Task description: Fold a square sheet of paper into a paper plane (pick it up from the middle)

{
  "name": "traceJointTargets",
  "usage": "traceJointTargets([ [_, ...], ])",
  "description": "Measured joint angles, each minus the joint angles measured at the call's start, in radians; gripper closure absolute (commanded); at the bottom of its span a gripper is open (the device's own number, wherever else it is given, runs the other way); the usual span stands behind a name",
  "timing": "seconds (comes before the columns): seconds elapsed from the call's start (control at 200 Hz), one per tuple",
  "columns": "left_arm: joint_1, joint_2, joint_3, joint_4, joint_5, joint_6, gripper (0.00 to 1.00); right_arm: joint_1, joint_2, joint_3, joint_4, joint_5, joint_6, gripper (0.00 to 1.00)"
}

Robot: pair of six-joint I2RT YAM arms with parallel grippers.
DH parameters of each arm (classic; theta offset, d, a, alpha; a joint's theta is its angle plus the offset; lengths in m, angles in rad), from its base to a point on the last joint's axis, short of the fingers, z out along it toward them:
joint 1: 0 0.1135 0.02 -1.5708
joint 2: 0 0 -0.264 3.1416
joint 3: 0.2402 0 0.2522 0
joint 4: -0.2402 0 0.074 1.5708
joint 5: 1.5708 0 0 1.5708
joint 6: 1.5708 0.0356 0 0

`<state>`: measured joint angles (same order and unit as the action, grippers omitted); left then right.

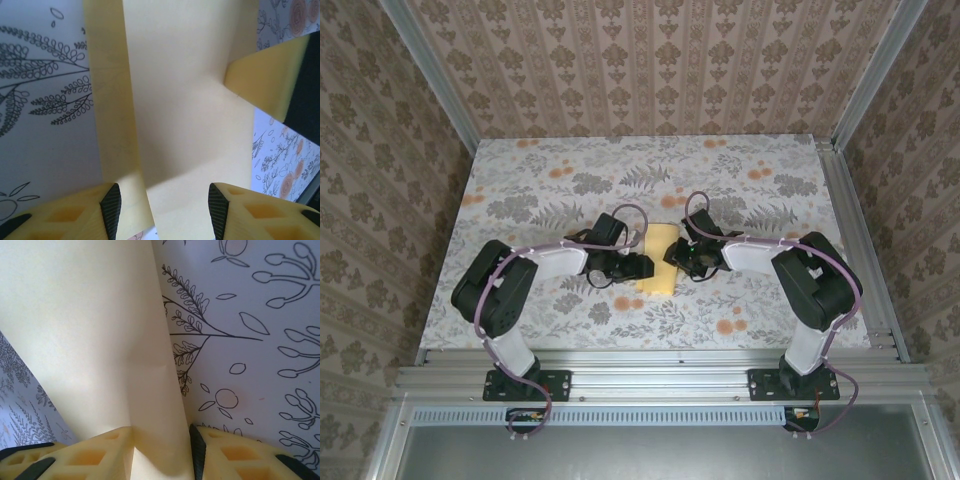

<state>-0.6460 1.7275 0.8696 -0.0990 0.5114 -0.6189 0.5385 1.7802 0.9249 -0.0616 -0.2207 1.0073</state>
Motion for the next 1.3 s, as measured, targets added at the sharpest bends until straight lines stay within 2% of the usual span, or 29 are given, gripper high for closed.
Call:
traceJointTargets([
  [0.255, -0.001, 0.001, -0.016, 0.032, 0.006, -0.017, 0.47, 0.023, 0.002, 0.016, -0.008, 0.049, 0.019, 0.58],
  [0.645, -0.008, -0.015, -0.066, 0.124, 0.017, -0.09, 0.46, 0.039, 0.022, 0.045, -0.013, 0.088, 0.039, 0.58],
  [1.3, -0.02, -0.069, -0.072, 0.048, 0.051, -0.119, 0.45, 0.045, 0.022, 0.045, -0.019, 0.132, 0.052, 0.6],
])
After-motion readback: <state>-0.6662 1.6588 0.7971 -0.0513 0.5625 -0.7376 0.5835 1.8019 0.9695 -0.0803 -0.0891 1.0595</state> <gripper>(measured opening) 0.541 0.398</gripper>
